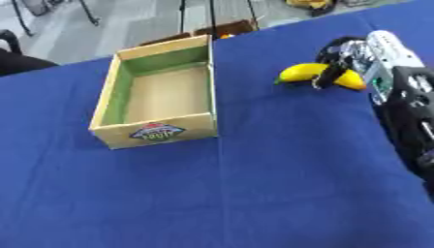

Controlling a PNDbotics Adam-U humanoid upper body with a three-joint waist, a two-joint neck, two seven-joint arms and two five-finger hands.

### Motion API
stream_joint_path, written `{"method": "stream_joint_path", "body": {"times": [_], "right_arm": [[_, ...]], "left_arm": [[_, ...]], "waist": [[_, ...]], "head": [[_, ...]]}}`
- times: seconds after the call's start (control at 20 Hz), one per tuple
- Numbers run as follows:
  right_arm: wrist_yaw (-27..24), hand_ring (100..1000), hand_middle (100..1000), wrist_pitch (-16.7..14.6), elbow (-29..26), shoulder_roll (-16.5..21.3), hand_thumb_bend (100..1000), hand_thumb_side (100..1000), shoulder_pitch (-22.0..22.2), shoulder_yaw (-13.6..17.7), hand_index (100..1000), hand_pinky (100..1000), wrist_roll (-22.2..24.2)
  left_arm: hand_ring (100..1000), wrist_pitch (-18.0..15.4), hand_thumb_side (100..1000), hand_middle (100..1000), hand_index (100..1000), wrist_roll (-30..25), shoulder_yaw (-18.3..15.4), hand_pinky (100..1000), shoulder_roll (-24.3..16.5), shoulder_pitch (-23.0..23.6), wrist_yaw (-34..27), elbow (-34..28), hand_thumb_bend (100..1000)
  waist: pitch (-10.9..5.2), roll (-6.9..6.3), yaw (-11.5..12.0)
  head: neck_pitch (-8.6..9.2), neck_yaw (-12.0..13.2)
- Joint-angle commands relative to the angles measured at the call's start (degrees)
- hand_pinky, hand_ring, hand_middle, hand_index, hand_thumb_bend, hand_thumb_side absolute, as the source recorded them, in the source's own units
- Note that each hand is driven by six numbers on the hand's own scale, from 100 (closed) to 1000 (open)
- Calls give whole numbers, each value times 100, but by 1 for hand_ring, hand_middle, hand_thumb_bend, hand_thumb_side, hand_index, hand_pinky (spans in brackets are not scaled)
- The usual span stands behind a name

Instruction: Pick up objects on the table and place them in the box.

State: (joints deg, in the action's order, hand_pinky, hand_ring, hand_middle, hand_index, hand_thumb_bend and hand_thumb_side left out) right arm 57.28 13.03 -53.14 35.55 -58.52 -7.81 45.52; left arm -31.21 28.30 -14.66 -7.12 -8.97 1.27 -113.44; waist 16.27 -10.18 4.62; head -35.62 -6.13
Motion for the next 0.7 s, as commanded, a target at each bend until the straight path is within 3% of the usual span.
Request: {"method": "stream_joint_path", "body": {"times": [0.05,0.7], "right_arm": [[-45,1000,943,-4,71,49,100,305,-73,-5,983,855,60],[115,1000,921,-11,193,4,100,295,-85,-25,967,846,162]], "left_arm": [[822,-8,938,827,782,-19,-4,413,-119,-12,-12,-115,100],[822,-16,937,827,782,-10,-4,411,-114,-8,-16,-115,100]], "waist": [[-93,28,8],[-90,18,12]], "head": [[77,-4],[80,-11]]}}
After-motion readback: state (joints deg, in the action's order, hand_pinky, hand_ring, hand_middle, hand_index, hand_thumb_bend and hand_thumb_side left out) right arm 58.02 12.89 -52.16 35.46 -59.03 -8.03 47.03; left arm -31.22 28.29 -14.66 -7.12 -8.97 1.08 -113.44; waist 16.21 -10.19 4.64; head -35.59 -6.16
